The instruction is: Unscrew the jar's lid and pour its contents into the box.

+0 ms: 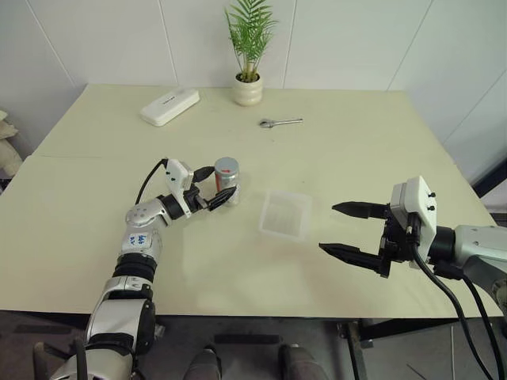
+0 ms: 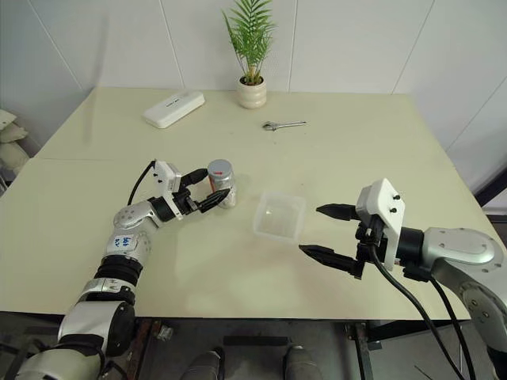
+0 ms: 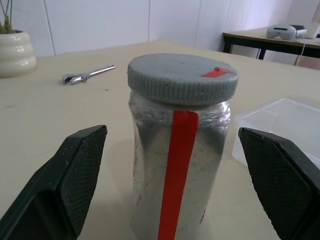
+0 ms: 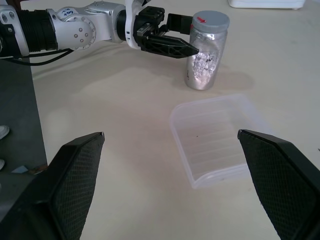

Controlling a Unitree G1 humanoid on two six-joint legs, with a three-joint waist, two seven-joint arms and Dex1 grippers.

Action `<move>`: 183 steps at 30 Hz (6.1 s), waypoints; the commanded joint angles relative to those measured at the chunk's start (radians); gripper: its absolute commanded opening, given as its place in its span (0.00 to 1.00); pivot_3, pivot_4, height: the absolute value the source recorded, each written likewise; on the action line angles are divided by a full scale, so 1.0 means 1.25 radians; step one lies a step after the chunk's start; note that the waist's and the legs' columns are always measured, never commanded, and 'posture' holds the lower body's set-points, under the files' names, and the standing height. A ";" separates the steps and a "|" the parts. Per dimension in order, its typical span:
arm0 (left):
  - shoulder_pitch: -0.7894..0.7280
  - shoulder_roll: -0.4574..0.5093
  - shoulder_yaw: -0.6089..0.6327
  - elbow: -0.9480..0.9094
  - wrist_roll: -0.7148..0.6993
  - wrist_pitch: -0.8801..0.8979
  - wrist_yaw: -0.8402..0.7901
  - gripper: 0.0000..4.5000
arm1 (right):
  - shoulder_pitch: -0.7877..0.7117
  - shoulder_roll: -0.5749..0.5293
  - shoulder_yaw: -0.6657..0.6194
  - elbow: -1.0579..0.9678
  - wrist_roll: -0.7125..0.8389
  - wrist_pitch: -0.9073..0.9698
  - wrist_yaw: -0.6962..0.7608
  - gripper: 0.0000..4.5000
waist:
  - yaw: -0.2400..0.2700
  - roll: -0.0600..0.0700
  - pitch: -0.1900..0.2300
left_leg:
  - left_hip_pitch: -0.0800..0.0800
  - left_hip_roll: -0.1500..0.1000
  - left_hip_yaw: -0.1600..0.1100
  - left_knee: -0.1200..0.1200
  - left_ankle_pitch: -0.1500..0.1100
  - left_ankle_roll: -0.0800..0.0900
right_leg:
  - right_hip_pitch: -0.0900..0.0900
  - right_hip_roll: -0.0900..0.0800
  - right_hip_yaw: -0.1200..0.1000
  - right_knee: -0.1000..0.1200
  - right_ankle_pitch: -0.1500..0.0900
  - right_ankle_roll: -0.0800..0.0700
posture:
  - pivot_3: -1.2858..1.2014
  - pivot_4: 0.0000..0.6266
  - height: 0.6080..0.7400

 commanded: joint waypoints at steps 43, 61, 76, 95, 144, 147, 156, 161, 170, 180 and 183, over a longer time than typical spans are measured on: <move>-0.045 0.111 -0.017 -0.169 -0.142 0.127 -0.528 0.42 | -0.340 0.274 0.152 -0.082 0.053 0.184 -0.445 1.00 | -0.002 0.000 0.000 | -0.001 0.000 -0.002 -0.002 0.000 0.000 | -0.002 0.000 -0.001 0.001 -0.001 -0.001 | 0.52 0.24 1.00; -0.054 0.067 -0.059 -0.197 -0.127 0.181 -0.425 0.42 | -0.436 0.539 0.328 -0.055 -0.095 0.241 -0.713 1.00 | -0.006 0.001 0.000 | -0.002 0.000 -0.004 -0.004 0.000 0.000 | -0.004 0.000 -0.003 0.003 -0.001 -0.002 | 0.52 0.24 1.00; -0.023 0.080 -0.068 -0.279 -0.133 0.248 -0.445 0.42 | -0.408 0.575 0.413 -0.012 -0.260 0.174 -0.633 1.00 | -0.017 0.001 0.000 | -0.002 0.000 -0.004 -0.005 0.000 0.000 | -0.004 0.000 -0.003 0.003 -0.001 -0.003 | 0.52 0.24 1.00; -0.019 0.080 -0.076 -0.279 -0.132 0.242 -0.442 0.42 | -0.394 0.602 0.403 -0.028 -0.283 0.196 -0.568 0.57 | -0.023 0.001 0.000 | -0.002 0.000 -0.005 -0.006 0.000 0.000 | -0.004 0.000 -0.003 0.003 -0.002 -0.003 | 0.52 0.24 1.00; -0.107 0.086 -0.181 -0.106 -0.250 0.186 -0.590 0.42 | -0.524 0.467 0.341 0.074 -0.109 0.033 0.103 1.00 | -0.023 0.002 0.001 | -0.003 0.000 -0.005 -0.006 0.000 0.000 | -0.004 0.000 -0.004 0.002 -0.002 -0.002 | 0.52 0.24 1.00; -0.101 0.098 -0.196 -0.127 -0.265 0.197 -0.590 0.42 | -0.528 0.468 0.340 0.082 -0.125 0.023 0.105 1.00 | -0.023 0.002 0.001 | -0.003 0.000 -0.005 -0.006 0.000 0.000 | -0.004 0.000 -0.004 0.002 -0.002 -0.002 | 0.52 0.24 1.00; -0.077 0.150 -0.242 -0.199 -0.311 0.225 -0.590 0.42 | -0.545 0.442 0.331 0.120 -0.172 0.000 0.093 1.00 | -0.024 0.002 0.001 | -0.002 0.000 -0.005 -0.006 0.000 0.000 | -0.004 0.000 -0.004 0.003 -0.002 -0.002 | 0.52 0.24 1.00; -0.070 0.162 -0.254 -0.221 -0.327 0.227 -0.590 0.42 | -0.554 0.432 0.325 0.141 -0.189 0.001 0.083 1.00 | -0.022 0.002 0.001 | -0.003 0.000 -0.005 -0.006 0.000 0.000 | -0.004 0.000 -0.004 0.002 -0.002 -0.002 | 0.52 0.24 1.00; -0.060 0.160 -0.262 -0.246 -0.331 0.221 -0.590 0.42 | -0.581 0.449 0.333 0.196 -0.214 -0.015 0.054 1.00 | -0.022 0.002 0.001 | -0.003 0.000 -0.005 -0.005 0.000 0.000 | -0.005 0.000 -0.004 0.003 -0.003 -0.002 | 0.52 0.24 1.00; -0.042 0.153 -0.250 -0.292 -0.333 0.221 -0.590 0.42 | -0.573 0.463 0.372 0.231 -0.243 -0.035 0.046 1.00 | -0.023 0.002 0.001 | -0.003 0.000 -0.005 -0.006 0.000 0.000 | -0.005 0.000 -0.004 0.003 -0.003 -0.002 | 0.52 0.24 1.00; -0.035 0.156 -0.249 -0.307 -0.334 0.222 -0.590 0.42 | -0.577 0.468 0.374 0.246 -0.254 -0.038 0.038 1.00 | -0.023 0.002 0.001 | -0.003 0.000 -0.005 -0.006 0.000 0.000 | -0.006 0.000 -0.004 0.003 -0.003 -0.002 | 0.52 0.24 1.00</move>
